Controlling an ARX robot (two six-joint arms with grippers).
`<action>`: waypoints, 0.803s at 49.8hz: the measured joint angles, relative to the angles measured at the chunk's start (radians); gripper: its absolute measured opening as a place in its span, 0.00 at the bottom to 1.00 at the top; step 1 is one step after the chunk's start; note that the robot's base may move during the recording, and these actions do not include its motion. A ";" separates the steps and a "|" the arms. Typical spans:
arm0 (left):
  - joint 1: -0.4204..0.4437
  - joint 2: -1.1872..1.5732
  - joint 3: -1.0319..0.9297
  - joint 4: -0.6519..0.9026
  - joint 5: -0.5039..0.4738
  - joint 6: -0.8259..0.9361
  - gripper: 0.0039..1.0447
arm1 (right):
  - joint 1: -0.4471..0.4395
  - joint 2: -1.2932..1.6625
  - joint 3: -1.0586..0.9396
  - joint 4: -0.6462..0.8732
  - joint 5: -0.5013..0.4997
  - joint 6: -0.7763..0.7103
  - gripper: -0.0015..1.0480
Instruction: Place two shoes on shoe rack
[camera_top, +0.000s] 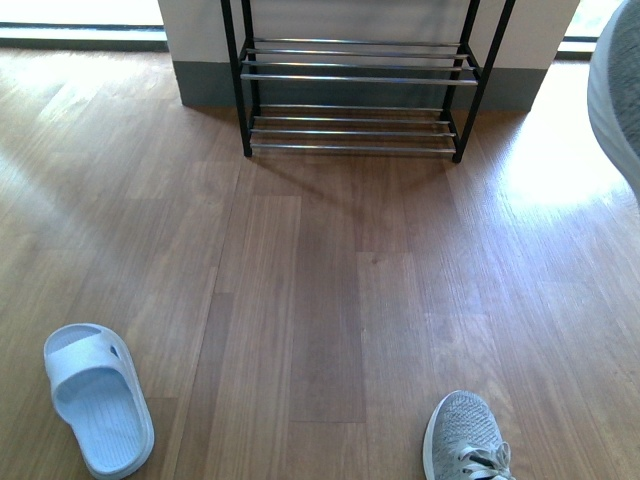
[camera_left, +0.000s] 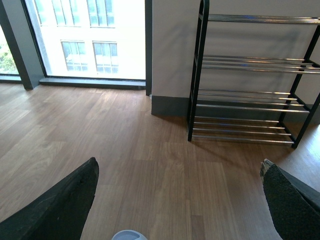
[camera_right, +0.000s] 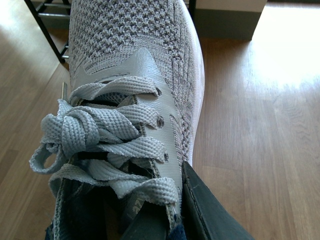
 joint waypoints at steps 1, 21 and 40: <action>0.000 0.000 0.000 0.000 0.000 0.000 0.91 | -0.006 -0.010 -0.008 0.003 -0.003 0.000 0.02; 0.000 0.000 0.000 0.000 0.000 0.000 0.91 | -0.085 -0.231 -0.183 0.039 -0.162 0.033 0.02; 0.000 0.000 0.000 0.000 -0.002 0.000 0.91 | -0.088 -0.232 -0.184 0.041 -0.158 0.035 0.02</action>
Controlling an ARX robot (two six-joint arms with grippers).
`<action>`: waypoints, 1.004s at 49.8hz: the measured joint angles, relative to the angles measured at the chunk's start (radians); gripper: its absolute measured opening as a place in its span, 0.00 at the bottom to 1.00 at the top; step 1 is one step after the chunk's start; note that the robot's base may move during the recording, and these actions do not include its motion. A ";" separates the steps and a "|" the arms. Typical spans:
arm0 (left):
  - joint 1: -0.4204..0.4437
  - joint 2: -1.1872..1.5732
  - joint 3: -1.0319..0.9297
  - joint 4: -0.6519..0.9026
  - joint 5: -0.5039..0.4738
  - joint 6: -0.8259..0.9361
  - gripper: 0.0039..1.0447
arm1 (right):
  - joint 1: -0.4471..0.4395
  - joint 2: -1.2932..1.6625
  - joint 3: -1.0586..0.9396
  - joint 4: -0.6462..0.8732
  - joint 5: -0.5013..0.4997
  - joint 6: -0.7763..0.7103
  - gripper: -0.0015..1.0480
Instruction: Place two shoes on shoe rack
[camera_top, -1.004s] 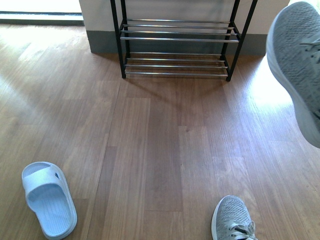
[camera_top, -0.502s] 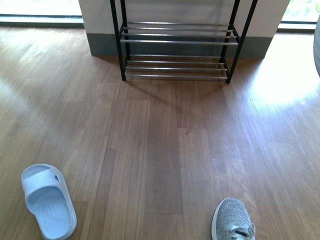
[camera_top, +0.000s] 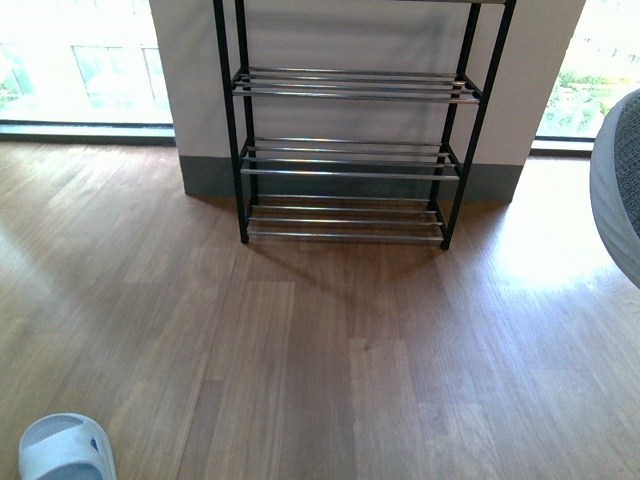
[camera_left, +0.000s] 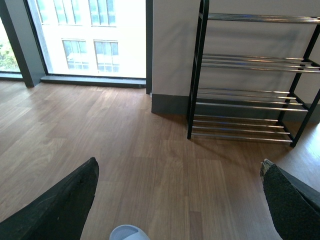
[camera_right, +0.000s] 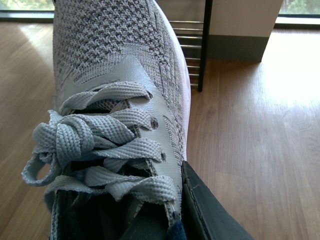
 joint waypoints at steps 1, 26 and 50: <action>0.000 0.000 0.000 0.000 0.000 0.000 0.91 | 0.000 0.000 0.000 0.000 0.000 0.000 0.02; 0.000 0.000 0.000 0.000 0.002 0.000 0.91 | -0.003 0.000 -0.002 0.001 0.009 0.000 0.02; 0.000 0.000 0.000 0.000 0.002 0.000 0.91 | -0.003 -0.001 -0.002 0.002 0.008 0.000 0.02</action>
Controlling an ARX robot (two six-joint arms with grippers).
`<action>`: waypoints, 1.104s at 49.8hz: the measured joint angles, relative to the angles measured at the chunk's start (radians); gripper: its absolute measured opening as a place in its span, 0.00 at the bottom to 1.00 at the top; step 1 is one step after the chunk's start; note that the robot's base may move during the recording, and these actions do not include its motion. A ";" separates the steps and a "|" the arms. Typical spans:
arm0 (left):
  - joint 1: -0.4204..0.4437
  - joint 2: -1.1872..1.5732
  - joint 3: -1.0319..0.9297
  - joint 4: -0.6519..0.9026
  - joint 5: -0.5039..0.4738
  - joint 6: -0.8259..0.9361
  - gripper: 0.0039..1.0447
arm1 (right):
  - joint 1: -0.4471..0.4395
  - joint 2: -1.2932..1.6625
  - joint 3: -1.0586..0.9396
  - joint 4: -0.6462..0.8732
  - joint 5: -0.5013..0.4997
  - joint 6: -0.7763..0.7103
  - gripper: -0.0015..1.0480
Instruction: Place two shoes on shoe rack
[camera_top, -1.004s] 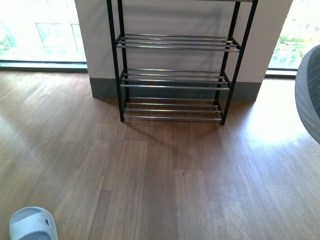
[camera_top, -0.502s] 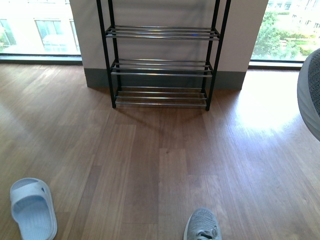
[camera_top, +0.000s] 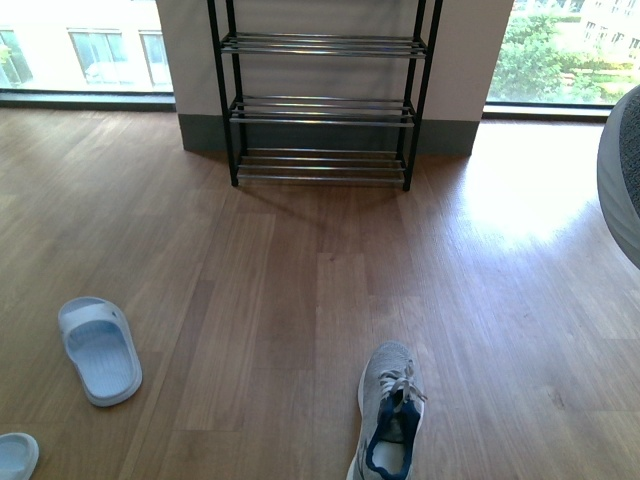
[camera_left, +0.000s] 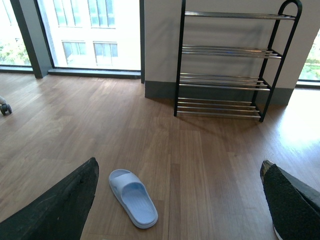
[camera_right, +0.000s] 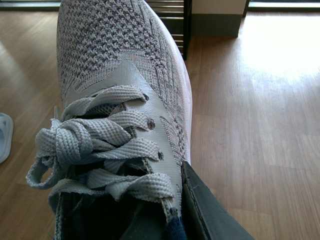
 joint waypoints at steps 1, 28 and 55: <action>0.000 0.000 0.000 0.000 0.000 0.000 0.91 | 0.000 0.000 0.000 0.000 0.000 0.000 0.02; 0.000 0.000 0.000 0.000 0.001 0.000 0.91 | -0.001 0.000 -0.002 0.000 0.008 0.001 0.02; -0.011 1.304 0.383 0.340 0.128 -0.707 0.91 | 0.001 0.000 -0.002 0.000 0.001 0.003 0.02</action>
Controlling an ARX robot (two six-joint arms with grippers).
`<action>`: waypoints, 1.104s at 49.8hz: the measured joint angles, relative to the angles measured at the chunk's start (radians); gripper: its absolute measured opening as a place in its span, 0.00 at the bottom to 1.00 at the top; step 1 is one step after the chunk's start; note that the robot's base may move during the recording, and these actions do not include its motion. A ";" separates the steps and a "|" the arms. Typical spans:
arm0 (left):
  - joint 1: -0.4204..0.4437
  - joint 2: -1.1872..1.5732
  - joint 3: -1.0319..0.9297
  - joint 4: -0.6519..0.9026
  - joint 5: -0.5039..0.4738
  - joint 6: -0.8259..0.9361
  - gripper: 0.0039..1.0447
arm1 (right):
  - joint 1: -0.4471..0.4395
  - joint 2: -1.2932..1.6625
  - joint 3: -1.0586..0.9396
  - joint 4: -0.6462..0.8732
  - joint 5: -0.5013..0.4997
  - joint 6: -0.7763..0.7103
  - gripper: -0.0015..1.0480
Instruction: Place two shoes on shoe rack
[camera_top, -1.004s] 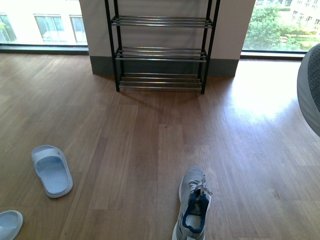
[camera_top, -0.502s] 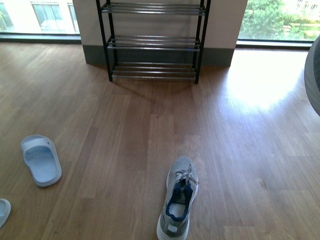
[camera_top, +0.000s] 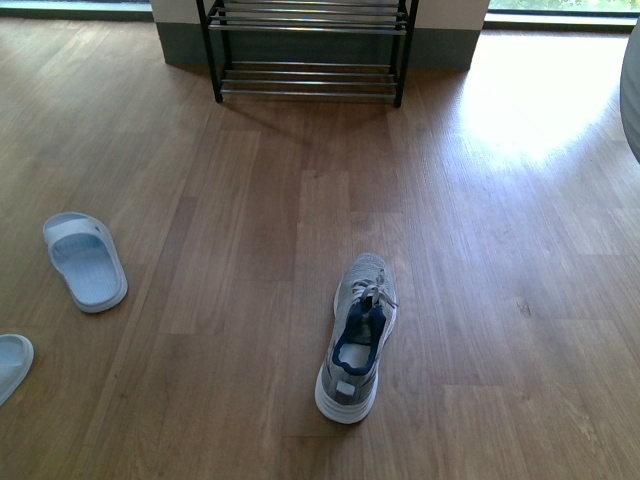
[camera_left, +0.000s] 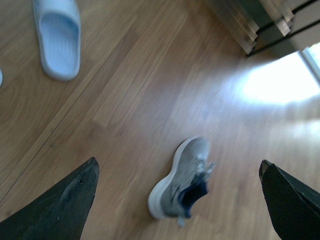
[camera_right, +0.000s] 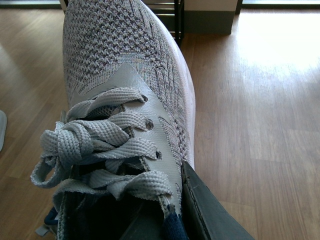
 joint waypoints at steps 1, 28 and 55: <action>-0.010 0.059 0.020 -0.003 0.007 0.006 0.91 | 0.000 0.000 0.000 0.000 0.000 0.000 0.02; -0.144 0.934 0.644 -0.088 0.383 0.282 0.91 | 0.000 0.000 0.000 0.000 -0.001 0.000 0.02; -0.241 1.271 1.058 -0.246 0.530 0.298 0.91 | 0.000 0.000 0.000 0.000 -0.001 0.000 0.02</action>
